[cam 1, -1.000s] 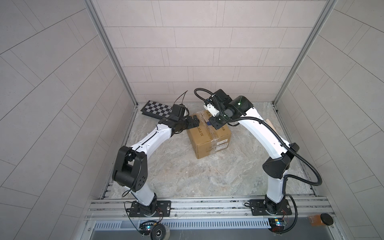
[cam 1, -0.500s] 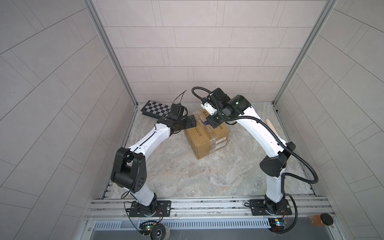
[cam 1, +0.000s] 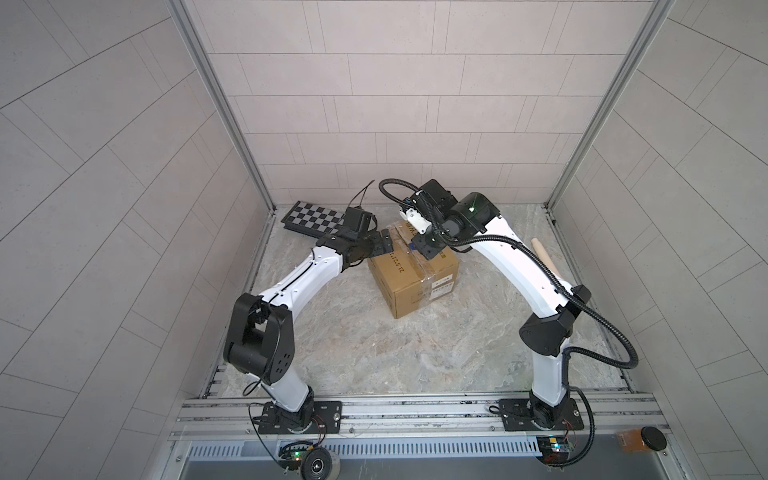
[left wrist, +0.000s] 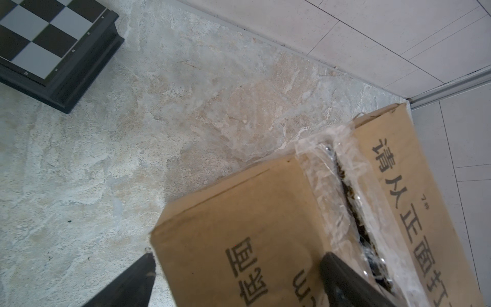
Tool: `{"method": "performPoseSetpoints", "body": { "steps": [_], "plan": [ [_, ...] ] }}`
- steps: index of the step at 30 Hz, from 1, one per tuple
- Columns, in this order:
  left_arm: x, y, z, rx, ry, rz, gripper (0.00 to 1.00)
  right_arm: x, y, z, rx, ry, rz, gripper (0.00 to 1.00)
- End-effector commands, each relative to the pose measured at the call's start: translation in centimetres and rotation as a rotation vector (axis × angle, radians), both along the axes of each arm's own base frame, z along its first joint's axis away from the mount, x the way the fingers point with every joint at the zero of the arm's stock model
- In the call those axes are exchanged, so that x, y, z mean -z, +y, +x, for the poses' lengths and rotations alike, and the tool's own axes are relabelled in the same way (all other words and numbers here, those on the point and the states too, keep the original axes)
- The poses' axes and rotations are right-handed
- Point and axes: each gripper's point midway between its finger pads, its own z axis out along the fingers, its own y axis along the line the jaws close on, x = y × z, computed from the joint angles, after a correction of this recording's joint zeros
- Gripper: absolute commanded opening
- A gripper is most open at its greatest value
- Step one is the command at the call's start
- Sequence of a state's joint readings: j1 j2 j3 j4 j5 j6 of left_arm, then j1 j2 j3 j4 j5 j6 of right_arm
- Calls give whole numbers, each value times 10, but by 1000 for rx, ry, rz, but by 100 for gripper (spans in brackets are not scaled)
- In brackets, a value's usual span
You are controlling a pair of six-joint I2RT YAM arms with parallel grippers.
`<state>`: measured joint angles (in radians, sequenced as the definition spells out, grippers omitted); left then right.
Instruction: Unpack the express box
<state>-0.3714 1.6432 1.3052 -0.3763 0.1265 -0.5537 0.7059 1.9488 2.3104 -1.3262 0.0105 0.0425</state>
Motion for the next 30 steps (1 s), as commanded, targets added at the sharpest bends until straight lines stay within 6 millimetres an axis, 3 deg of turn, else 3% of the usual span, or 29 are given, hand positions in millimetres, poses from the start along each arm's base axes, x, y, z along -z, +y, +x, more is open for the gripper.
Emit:
{"method": "performPoseSetpoints", "body": {
  "steps": [1, 6, 11, 18, 23, 30],
  "plan": [
    [60, 34, -27, -59, 197, 163, 100, -13, 5, -23, -52, 15, 43, 0],
    [53, 21, -23, -20, 160, 90, 100, 12, 34, -4, -63, 41, 83, 0],
    [55, 20, -24, -20, 165, 85, 100, 15, 42, 3, -65, 46, 91, 0],
    [70, 30, -29, -54, 214, 122, 100, 0, 10, -18, -51, 54, 18, 0],
    [76, 34, -30, -68, 231, 133, 100, -25, -16, -33, -23, 4, 0, 0],
    [78, 40, -30, -87, 236, 147, 100, -42, -29, -44, -19, -19, 28, 0]
  ]
}}
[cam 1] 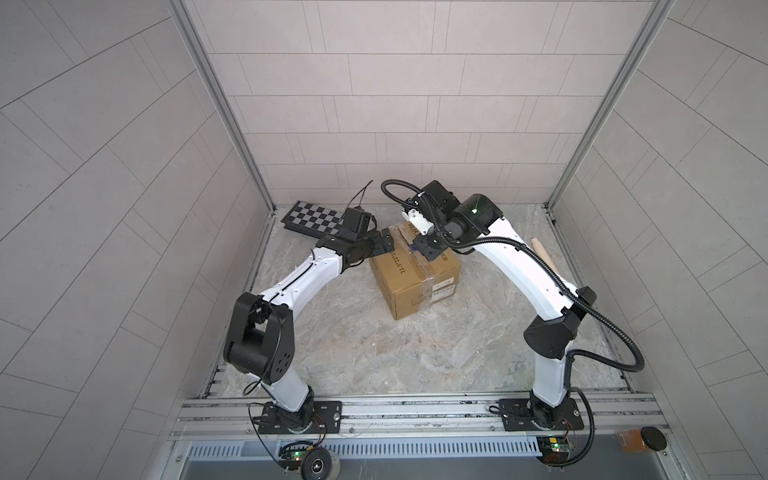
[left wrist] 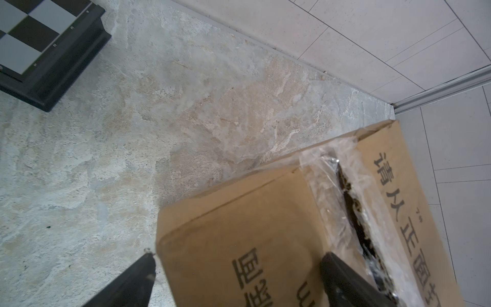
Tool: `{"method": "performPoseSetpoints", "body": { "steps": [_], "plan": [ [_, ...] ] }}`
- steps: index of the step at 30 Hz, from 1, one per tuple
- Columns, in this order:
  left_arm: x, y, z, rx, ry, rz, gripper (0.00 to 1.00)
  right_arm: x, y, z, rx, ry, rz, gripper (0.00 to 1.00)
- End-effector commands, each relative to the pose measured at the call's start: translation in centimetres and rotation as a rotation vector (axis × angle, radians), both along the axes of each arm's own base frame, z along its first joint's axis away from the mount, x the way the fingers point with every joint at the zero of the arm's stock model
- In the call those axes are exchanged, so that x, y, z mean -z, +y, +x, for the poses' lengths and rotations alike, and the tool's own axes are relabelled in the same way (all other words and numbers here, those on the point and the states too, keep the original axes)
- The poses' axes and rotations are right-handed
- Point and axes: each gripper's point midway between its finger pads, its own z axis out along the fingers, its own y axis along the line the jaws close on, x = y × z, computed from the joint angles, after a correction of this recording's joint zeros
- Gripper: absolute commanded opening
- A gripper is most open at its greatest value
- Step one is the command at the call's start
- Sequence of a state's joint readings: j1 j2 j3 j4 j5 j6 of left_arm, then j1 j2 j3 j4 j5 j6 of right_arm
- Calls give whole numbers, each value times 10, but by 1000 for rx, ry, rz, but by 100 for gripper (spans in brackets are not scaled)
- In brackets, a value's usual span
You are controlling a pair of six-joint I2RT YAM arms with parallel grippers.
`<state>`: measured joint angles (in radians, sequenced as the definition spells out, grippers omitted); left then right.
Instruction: Unpack the express box
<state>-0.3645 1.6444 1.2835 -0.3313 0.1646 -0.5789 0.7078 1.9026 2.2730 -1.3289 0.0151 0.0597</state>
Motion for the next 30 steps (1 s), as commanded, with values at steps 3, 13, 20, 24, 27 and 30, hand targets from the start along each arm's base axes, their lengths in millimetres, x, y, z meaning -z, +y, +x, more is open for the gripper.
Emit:
{"method": "performPoseSetpoints", "body": {
  "steps": [3, 13, 20, 24, 27, 30],
  "plan": [
    [77, 43, -32, -79, 241, 189, 100, -29, -14, -36, -54, 6, 40, 0],
    [57, 27, -25, -37, 180, 102, 100, 6, 25, -7, -92, 44, 74, 0],
    [16, 11, -18, 26, 86, 20, 100, 5, 42, 15, -79, 8, 105, 0],
    [-10, 5, -18, 54, 32, -13, 100, 5, 44, 18, -71, 3, 115, 0],
    [-22, 3, -21, 70, 17, -22, 100, 4, 44, 18, -70, 1, 121, 0],
    [-16, -3, -25, 86, 37, -19, 100, 5, 46, 18, -77, 3, 126, 0]
  ]
}}
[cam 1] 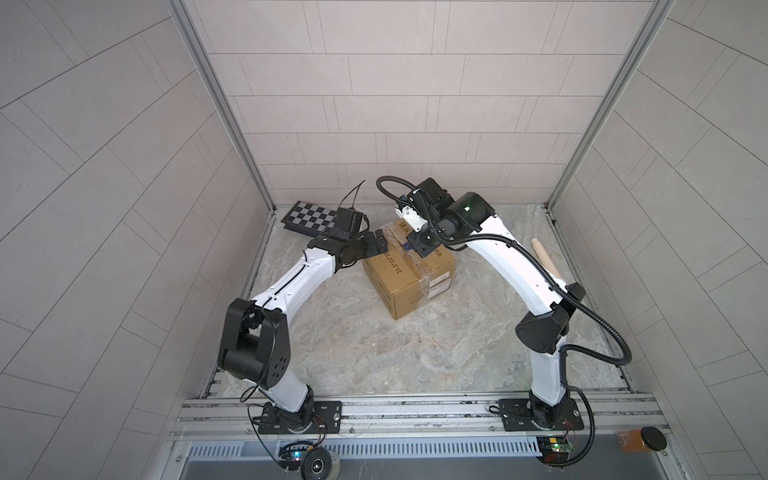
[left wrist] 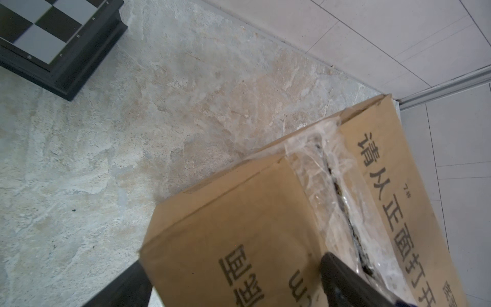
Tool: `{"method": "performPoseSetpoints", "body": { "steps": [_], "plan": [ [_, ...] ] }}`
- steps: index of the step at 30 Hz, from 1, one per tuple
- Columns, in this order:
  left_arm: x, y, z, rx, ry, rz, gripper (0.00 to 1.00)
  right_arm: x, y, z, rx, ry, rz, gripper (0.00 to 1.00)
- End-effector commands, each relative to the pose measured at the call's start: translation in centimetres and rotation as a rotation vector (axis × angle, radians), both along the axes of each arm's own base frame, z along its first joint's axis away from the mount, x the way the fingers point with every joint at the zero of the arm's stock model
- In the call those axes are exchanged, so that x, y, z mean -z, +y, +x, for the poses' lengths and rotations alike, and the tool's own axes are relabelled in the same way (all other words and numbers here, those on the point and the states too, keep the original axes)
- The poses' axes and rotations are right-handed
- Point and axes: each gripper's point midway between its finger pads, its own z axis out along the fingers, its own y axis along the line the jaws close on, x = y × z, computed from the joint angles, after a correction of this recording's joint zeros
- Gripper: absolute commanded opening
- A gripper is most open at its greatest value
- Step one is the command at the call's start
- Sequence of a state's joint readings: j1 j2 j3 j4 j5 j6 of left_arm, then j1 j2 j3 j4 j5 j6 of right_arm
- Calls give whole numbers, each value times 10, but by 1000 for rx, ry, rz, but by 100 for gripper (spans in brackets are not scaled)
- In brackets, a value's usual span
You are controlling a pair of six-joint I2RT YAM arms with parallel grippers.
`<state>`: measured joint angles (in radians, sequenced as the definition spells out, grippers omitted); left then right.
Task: Unpack the express box
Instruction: 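Continue slicing the tape seam with the right gripper's knife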
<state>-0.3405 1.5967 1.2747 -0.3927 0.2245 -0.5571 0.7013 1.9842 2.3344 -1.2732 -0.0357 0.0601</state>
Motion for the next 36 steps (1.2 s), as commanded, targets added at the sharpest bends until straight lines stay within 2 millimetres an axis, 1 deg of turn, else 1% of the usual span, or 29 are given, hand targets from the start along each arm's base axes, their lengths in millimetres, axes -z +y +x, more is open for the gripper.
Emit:
{"method": "performPoseSetpoints", "body": {
  "steps": [1, 3, 5, 8, 11, 15, 17, 21, 23, 26, 33, 36],
  "plan": [
    [-1, -12, -12, 55, 25, 14, 100, -4, 22, -2, -59, 1, 73, 0],
    [13, -12, -14, 49, 63, 41, 100, -4, 23, -4, -65, 5, 74, 0],
    [27, -8, -16, 23, 104, 71, 100, -6, 21, -6, -69, 10, 66, 0],
    [47, 5, -20, -33, 151, 121, 100, -11, 12, -13, -71, 10, 38, 0],
    [59, 14, -23, -65, 180, 161, 100, -19, -2, -20, -68, -2, 3, 0],
    [70, 20, -26, -84, 204, 176, 100, -26, -20, -33, -65, -1, -46, 0],
    [72, 23, -26, -89, 209, 178, 100, -28, -27, -36, -57, -7, -60, 0],
    [73, 23, -24, -85, 207, 171, 100, -34, -32, -40, -52, -18, -59, 0],
    [72, 22, -23, -83, 203, 166, 100, -32, -30, -40, -55, -10, -51, 0],
    [71, 21, -22, -80, 200, 159, 100, -23, -18, -37, -74, 13, -32, 0],
    [72, 18, -22, -74, 195, 142, 100, 6, 15, -13, -93, 33, -1, 0],
    [74, 18, -21, -76, 197, 137, 100, 14, 25, -6, -99, 50, 11, 0]
  ]
}}
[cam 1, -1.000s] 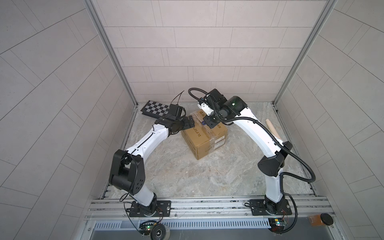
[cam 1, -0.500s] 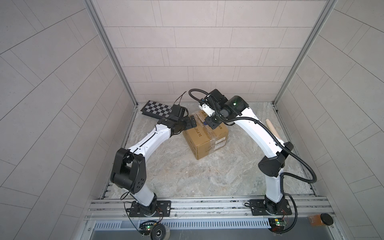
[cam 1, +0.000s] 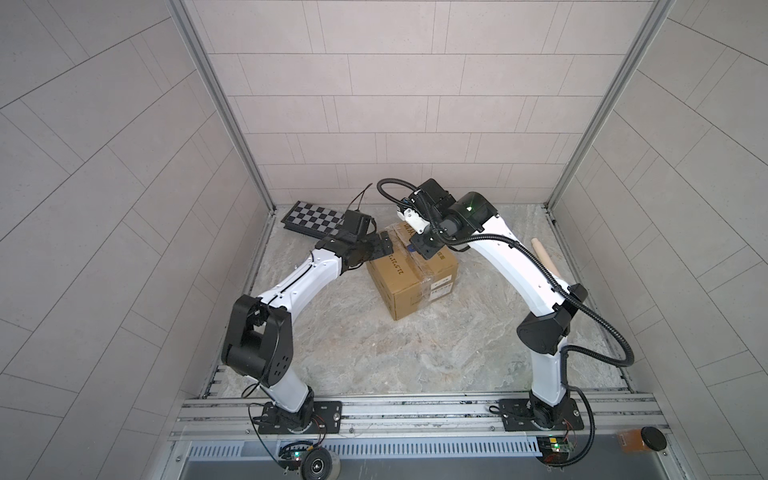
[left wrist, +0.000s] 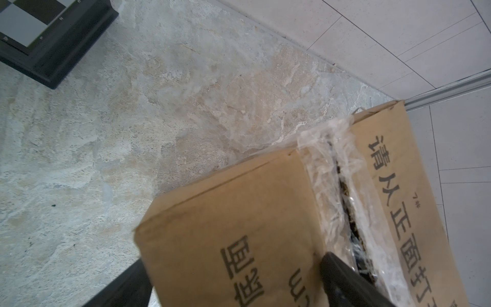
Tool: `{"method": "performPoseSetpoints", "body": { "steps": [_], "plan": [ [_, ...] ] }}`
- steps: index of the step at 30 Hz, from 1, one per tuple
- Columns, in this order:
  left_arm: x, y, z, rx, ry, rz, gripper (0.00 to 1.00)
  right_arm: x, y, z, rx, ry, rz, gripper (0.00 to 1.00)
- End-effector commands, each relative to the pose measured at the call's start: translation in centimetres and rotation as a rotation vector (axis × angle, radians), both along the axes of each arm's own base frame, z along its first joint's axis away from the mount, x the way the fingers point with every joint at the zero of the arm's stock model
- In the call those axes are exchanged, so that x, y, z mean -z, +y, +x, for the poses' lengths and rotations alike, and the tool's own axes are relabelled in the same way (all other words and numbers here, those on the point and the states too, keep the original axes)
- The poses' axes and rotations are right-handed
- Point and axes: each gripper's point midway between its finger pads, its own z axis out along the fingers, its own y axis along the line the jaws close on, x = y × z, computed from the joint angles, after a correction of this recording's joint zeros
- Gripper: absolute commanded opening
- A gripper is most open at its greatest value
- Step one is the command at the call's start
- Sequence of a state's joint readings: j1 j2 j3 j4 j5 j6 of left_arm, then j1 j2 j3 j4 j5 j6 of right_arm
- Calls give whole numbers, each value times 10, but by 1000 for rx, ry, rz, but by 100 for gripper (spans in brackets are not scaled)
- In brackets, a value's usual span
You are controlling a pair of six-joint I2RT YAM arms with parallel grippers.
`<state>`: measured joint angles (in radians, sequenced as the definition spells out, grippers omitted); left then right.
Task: Unpack the express box
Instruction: 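Continue slicing the tape seam with the right gripper's knife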
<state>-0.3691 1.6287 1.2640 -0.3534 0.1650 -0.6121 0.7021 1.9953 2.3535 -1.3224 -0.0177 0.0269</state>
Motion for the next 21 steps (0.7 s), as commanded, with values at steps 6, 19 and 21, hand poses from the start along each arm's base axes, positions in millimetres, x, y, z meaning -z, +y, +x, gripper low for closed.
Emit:
{"method": "performPoseSetpoints", "body": {
  "steps": [6, 19, 21],
  "plan": [
    [70, 27, -28, -37, 215, 142, 100, 0, 24, -6, -75, 27, 59, 0],
    [89, 53, -34, -112, 264, 196, 99, -46, -30, -37, -16, -8, 36, 0],
    [90, 53, -33, -111, 265, 196, 99, -41, -29, -41, -23, 11, 35, 0]
  ]
}}
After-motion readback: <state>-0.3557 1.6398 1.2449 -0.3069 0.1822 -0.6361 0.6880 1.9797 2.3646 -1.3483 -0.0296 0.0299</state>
